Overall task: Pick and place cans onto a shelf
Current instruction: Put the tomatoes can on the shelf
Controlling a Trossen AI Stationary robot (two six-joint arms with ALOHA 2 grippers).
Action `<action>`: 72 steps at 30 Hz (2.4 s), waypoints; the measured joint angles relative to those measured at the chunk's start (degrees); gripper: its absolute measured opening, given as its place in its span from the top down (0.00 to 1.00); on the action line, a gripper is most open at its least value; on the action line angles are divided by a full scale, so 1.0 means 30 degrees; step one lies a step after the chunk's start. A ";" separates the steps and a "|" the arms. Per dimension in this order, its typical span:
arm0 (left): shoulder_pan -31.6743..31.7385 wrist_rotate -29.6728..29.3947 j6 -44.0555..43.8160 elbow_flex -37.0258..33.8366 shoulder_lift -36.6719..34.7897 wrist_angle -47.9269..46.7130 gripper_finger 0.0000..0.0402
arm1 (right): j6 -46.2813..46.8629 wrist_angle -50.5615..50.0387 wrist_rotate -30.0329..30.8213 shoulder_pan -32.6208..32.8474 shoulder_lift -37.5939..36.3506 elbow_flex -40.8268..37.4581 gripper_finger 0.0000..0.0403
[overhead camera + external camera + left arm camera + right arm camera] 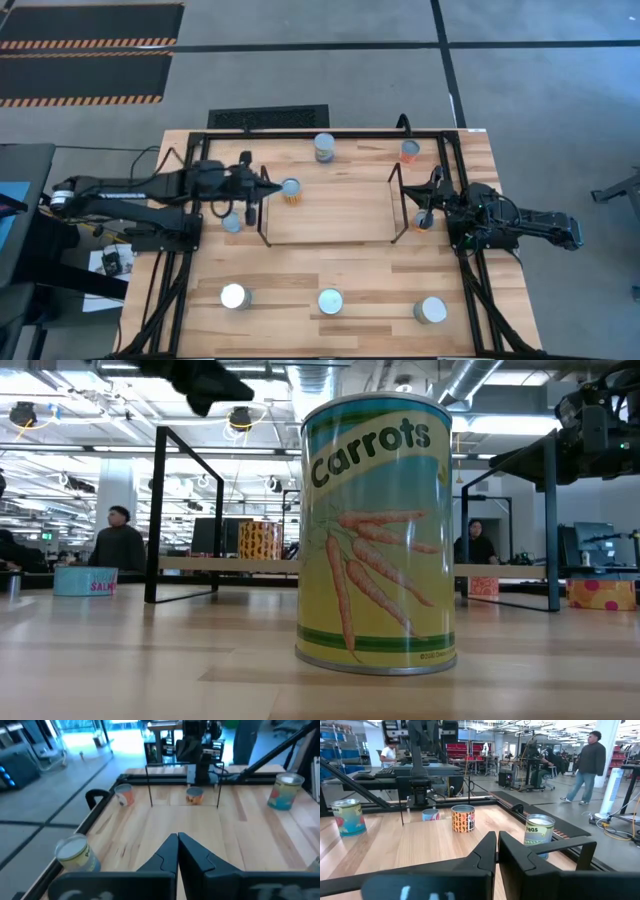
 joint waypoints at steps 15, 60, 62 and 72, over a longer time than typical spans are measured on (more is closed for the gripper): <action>0.0997 0.2398 0.0539 -0.6481 -0.5147 0.6164 1.00 | 0.0000 0.0000 0.0000 0.0000 0.0000 0.0007 0.89; 0.3279 0.4438 0.1071 -0.7050 -0.5533 0.7021 1.00 | 0.0792 -0.1230 0.5133 1.1501 0.9047 0.8509 0.99; 0.3279 0.4448 0.1075 -0.7050 -0.5533 0.7001 1.00 | 0.2084 -0.2140 0.6329 1.3016 1.0398 0.9500 0.99; 0.3279 0.4437 0.1071 -0.7050 -0.5526 0.6940 1.00 | 1.3953 -0.9422 1.0477 1.8367 1.7601 1.4532 0.99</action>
